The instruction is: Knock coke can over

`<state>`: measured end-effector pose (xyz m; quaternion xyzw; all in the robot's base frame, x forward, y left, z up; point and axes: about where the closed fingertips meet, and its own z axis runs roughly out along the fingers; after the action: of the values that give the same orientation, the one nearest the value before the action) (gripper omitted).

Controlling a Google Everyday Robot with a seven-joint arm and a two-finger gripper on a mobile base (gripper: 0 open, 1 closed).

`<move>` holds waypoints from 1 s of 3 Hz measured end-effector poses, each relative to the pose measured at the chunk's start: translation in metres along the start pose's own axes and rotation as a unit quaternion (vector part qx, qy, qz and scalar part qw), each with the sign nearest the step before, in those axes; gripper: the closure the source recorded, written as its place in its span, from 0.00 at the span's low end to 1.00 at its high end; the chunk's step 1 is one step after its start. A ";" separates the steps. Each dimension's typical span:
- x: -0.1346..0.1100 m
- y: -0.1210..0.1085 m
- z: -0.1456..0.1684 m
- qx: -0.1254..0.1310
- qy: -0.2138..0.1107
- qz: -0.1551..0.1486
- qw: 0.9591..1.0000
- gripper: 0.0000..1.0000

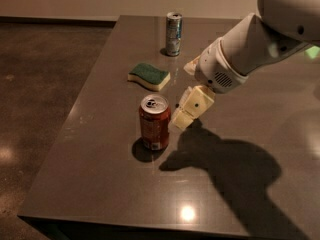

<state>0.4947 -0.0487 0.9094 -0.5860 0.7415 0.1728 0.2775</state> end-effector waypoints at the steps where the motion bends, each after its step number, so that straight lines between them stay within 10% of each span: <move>1: -0.002 0.009 0.003 -0.021 -0.015 -0.005 1.000 0.00; 3: -0.018 0.038 0.018 -0.056 -0.039 -0.036 0.997 0.00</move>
Offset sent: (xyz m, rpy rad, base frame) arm -0.0356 0.0343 -0.0088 0.0950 0.0332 0.1467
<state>0.4644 -0.0146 0.9042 -0.6198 0.6977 0.2265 0.2790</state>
